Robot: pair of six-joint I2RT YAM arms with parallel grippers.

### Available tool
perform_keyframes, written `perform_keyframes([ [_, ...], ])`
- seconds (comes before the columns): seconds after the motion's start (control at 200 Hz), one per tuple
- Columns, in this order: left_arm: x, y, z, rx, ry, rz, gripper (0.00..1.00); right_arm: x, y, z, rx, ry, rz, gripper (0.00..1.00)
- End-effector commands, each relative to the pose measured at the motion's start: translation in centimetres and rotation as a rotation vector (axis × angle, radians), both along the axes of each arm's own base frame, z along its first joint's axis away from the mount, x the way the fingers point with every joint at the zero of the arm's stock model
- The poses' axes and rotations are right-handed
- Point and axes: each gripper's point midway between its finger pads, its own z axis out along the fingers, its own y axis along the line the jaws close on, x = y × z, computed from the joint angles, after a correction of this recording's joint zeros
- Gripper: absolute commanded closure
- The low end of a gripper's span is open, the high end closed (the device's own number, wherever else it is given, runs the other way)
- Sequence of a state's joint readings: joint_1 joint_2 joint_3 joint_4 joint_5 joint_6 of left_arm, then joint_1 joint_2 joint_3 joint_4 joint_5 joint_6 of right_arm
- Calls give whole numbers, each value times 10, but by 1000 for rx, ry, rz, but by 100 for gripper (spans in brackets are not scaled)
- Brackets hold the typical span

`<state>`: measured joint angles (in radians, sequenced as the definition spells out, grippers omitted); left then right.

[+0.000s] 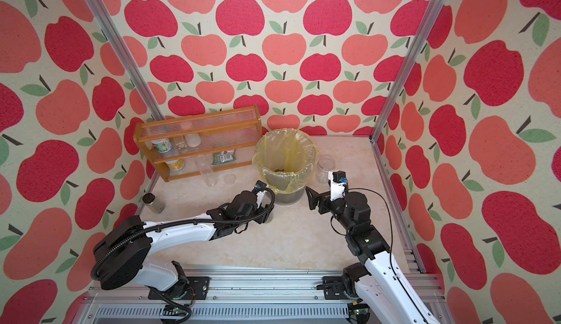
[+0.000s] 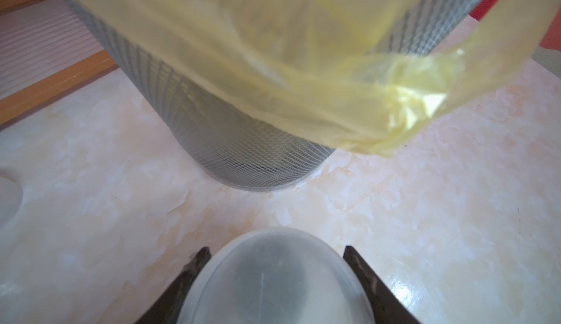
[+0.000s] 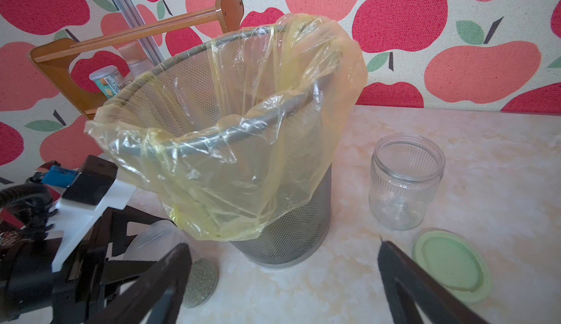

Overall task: Empty moldy mung beans from jars
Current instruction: Pick up the jar from the center of the board.

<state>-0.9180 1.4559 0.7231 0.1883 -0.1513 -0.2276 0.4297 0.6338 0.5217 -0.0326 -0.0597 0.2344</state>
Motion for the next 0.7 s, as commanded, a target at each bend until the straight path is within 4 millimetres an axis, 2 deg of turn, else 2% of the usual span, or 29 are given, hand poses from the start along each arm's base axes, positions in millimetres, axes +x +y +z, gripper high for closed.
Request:
perform_keyframes([
  [0.0,-2,11,8,-7,-7,40,43,-1,-3,-3,5,6,-10,1],
  [0.11,-8,25,20,4,-10,60,44,-5,0,-1,4,0,16,1],
  [0.215,-16,46,48,-2,-47,93,44,-9,6,1,9,-10,59,1],
  [0.465,-39,96,134,-42,-140,141,44,-15,22,15,42,-58,159,1],
  [0.575,-43,111,172,-46,-186,160,44,-17,28,26,50,-82,197,1],
  [0.695,-43,118,217,-59,-207,161,44,-15,31,39,50,-94,213,1],
])
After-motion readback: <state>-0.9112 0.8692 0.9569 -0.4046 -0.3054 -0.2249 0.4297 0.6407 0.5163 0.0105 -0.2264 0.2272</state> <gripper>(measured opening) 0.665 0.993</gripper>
